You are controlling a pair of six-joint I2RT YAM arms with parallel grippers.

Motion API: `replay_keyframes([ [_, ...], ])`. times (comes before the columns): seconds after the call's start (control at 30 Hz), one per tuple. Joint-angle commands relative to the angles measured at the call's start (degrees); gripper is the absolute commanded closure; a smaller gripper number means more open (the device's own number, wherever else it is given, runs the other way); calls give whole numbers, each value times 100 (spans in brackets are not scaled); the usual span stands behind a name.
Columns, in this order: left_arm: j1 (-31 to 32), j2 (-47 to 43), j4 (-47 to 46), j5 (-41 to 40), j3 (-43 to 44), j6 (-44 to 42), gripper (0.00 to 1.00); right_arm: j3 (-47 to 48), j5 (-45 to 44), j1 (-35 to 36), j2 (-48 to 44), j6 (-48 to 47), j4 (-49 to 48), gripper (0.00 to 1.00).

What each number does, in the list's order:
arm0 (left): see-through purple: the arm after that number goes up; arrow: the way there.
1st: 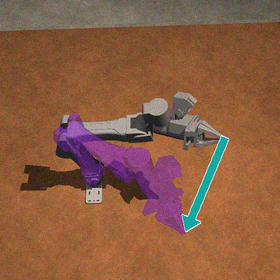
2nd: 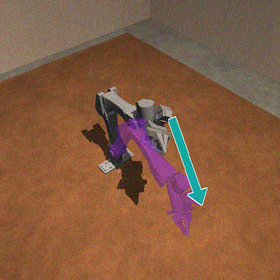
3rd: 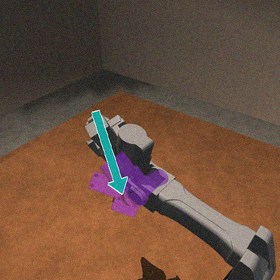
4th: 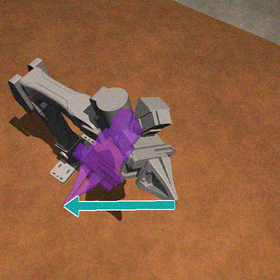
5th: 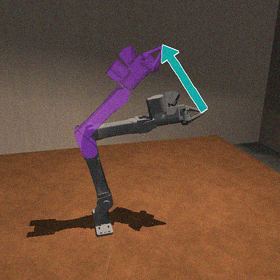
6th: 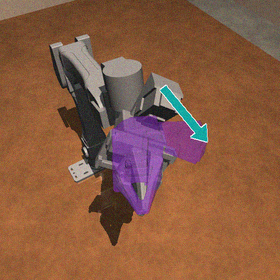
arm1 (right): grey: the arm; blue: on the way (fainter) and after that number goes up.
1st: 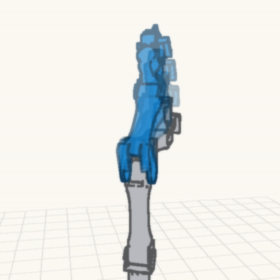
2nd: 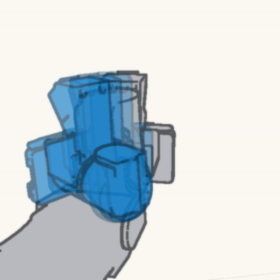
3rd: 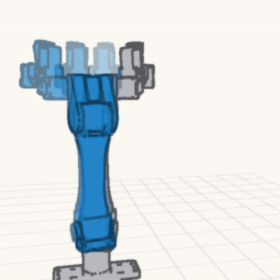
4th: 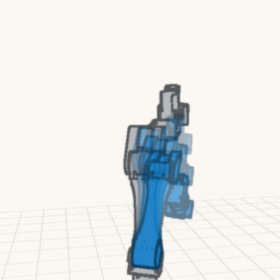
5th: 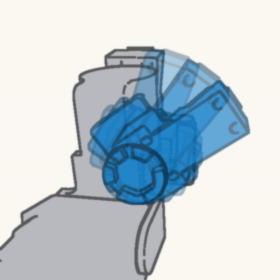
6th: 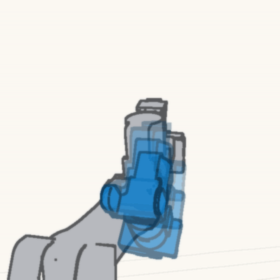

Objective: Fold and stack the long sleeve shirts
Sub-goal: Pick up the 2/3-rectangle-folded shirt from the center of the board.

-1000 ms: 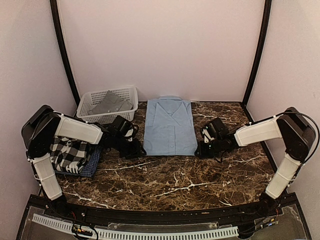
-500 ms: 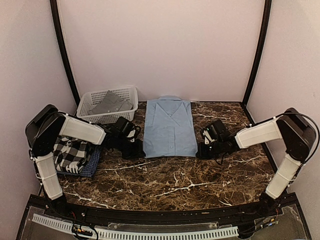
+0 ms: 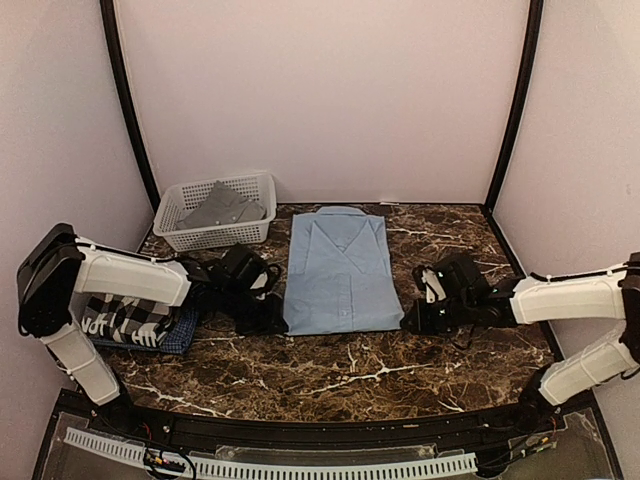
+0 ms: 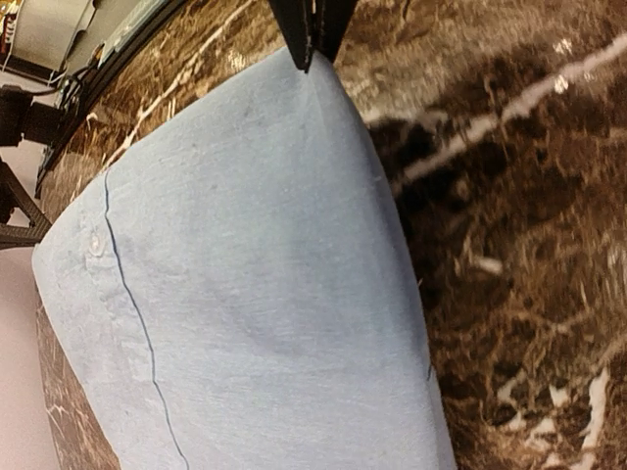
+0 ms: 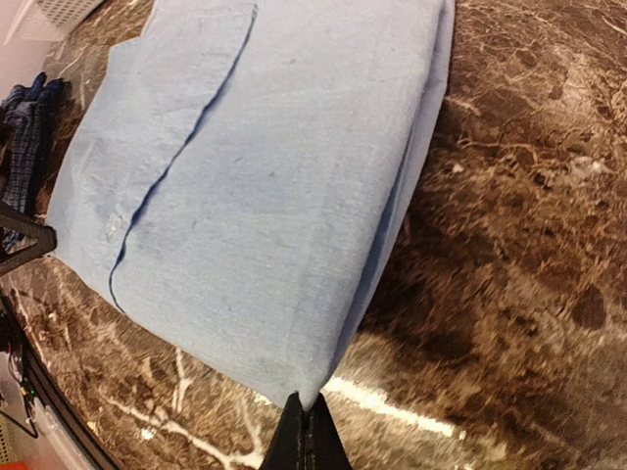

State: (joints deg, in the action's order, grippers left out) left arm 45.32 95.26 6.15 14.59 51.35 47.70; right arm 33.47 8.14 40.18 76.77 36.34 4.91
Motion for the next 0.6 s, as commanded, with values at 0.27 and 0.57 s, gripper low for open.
replay_keyframes([
  [0.27,1465,-1764,1024,-1063,-767,1075,100,-407,-783,1680,-2137,1172,1101,100],
  [0.57,1997,-2622,1415,-1396,-572,1513,100,255,-1561,2484,-2778,1850,1999,100],
])
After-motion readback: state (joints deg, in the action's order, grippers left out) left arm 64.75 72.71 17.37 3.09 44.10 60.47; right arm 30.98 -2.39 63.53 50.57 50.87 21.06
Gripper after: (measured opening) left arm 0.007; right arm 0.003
